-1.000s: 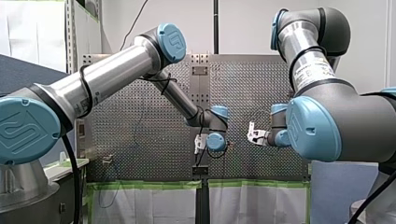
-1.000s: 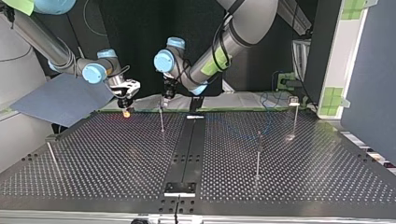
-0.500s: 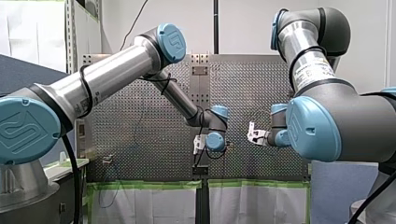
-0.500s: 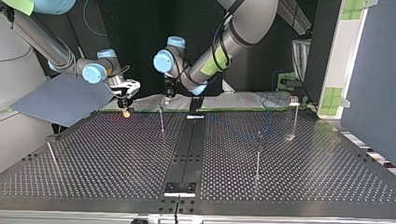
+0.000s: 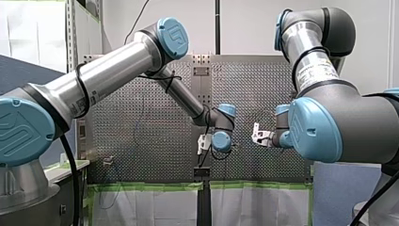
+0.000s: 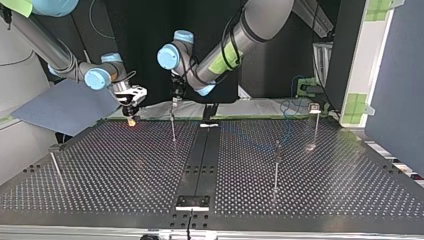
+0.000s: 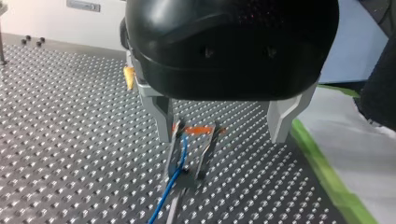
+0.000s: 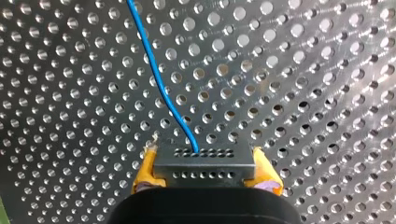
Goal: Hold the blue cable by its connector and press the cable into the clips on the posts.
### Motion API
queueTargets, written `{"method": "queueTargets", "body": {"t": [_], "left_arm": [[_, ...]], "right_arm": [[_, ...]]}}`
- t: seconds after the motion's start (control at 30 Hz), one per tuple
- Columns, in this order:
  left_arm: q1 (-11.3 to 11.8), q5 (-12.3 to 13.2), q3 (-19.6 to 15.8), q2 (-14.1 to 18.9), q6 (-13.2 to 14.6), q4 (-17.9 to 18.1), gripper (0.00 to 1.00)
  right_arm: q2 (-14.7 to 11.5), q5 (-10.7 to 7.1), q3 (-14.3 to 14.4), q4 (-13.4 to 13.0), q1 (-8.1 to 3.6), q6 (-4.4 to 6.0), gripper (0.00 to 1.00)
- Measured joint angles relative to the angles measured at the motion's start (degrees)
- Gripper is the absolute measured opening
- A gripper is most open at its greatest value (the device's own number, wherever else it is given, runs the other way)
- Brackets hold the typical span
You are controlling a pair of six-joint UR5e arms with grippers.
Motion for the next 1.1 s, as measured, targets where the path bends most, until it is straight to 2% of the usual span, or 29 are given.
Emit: {"method": "queueTargets", "body": {"t": [0.13, 0.4, 0.67, 1.1], "left_arm": [[-0.7, -0.1, -1.6, 0.8, 0.0, 0.4, 1.00], [-1.1, 0.2, -5.6, 4.1, -0.7, 3.8, 1.00], [-1.6, -0.1, -9.5, 5.8, -0.8, 5.7, 1.00], [-0.5, -0.5, -16.5, 12.6, -3.5, 12.4, 1.00]], "right_arm": [[0.0, 0.00, 0.0, 0.0, -0.24, -0.01, 0.00], [0.0, 0.00, 0.0, 0.0, -0.37, -0.08, 0.00], [0.0, 0.00, 0.0, 0.0, -0.39, -0.14, 0.00], [0.0, 0.00, 0.0, 0.3, -0.39, -0.56, 0.00]]}}
